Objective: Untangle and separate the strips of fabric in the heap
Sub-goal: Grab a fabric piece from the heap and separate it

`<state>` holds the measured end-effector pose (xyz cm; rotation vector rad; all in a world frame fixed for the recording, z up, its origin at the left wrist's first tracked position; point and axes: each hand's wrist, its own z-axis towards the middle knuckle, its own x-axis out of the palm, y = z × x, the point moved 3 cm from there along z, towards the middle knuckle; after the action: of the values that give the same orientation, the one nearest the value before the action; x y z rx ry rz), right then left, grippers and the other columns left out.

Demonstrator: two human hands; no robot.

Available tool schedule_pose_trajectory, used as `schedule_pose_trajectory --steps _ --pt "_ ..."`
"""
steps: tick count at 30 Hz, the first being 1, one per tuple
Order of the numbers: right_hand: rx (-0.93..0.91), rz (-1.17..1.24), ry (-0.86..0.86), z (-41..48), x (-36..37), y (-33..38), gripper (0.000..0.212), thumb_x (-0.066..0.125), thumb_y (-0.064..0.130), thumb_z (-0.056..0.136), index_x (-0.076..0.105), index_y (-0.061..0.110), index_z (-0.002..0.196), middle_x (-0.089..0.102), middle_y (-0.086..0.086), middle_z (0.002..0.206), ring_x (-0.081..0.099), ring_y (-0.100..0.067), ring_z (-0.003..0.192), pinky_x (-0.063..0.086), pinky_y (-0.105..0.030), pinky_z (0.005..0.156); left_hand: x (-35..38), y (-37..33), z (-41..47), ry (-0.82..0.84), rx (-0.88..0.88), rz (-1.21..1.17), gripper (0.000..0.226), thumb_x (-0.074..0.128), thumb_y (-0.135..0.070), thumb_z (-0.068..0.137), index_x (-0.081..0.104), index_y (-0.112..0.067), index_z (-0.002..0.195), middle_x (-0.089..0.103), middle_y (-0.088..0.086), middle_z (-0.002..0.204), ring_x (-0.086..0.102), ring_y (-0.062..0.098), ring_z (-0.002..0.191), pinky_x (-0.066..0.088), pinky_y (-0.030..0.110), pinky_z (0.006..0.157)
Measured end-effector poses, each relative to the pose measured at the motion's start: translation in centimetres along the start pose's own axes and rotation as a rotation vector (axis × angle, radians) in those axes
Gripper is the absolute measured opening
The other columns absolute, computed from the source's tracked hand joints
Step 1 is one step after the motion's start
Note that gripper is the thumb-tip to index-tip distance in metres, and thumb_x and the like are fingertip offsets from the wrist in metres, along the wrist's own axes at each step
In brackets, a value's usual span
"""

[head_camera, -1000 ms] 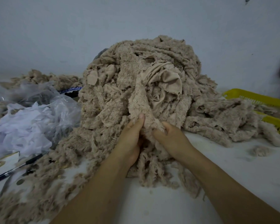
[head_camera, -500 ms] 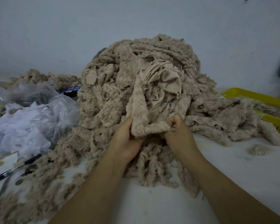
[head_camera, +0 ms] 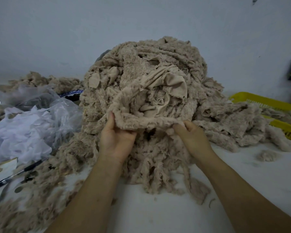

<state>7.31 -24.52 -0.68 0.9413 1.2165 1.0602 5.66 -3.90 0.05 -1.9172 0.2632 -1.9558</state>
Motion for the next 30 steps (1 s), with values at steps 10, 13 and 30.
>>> schedule_pose_trajectory --steps 10,13,30 --pt "0.309 1.073 0.189 1.1 -0.6 -0.5 0.035 0.069 0.031 0.079 0.077 0.009 0.106 0.071 -0.008 0.113 0.07 -0.024 0.098 0.054 -0.033 0.084 -0.5 -0.1 -0.2 -0.133 -0.014 0.062 0.029 0.048 -0.03 0.103 0.068 -0.014 0.116 0.077 0.005 0.096 0.075 0.017 0.079 0.059 0.032 0.067" --pt "0.345 1.094 0.194 1.1 -0.7 -0.9 0.035 0.07 0.033 0.083 0.076 0.008 0.108 0.072 -0.01 0.108 0.071 -0.026 0.091 0.057 -0.032 0.072 -0.6 0.0 -0.1 -0.13 -0.023 0.089 0.031 0.047 -0.027 0.104 0.067 -0.011 0.12 0.075 0.008 0.111 0.071 0.021 0.102 0.056 0.036 0.084" --pt "-0.209 -0.008 0.167 -1.3 3.3 0.2 0.061 0.041 0.083 0.078 0.059 0.031 0.102 0.062 0.024 0.089 0.06 0.008 0.083 0.045 -0.021 0.074 1.8 4.8 -2.8 0.372 0.092 1.277 0.026 0.053 -0.034 0.089 0.064 -0.041 0.113 0.063 -0.004 0.12 0.062 0.01 0.112 0.054 0.034 0.095"
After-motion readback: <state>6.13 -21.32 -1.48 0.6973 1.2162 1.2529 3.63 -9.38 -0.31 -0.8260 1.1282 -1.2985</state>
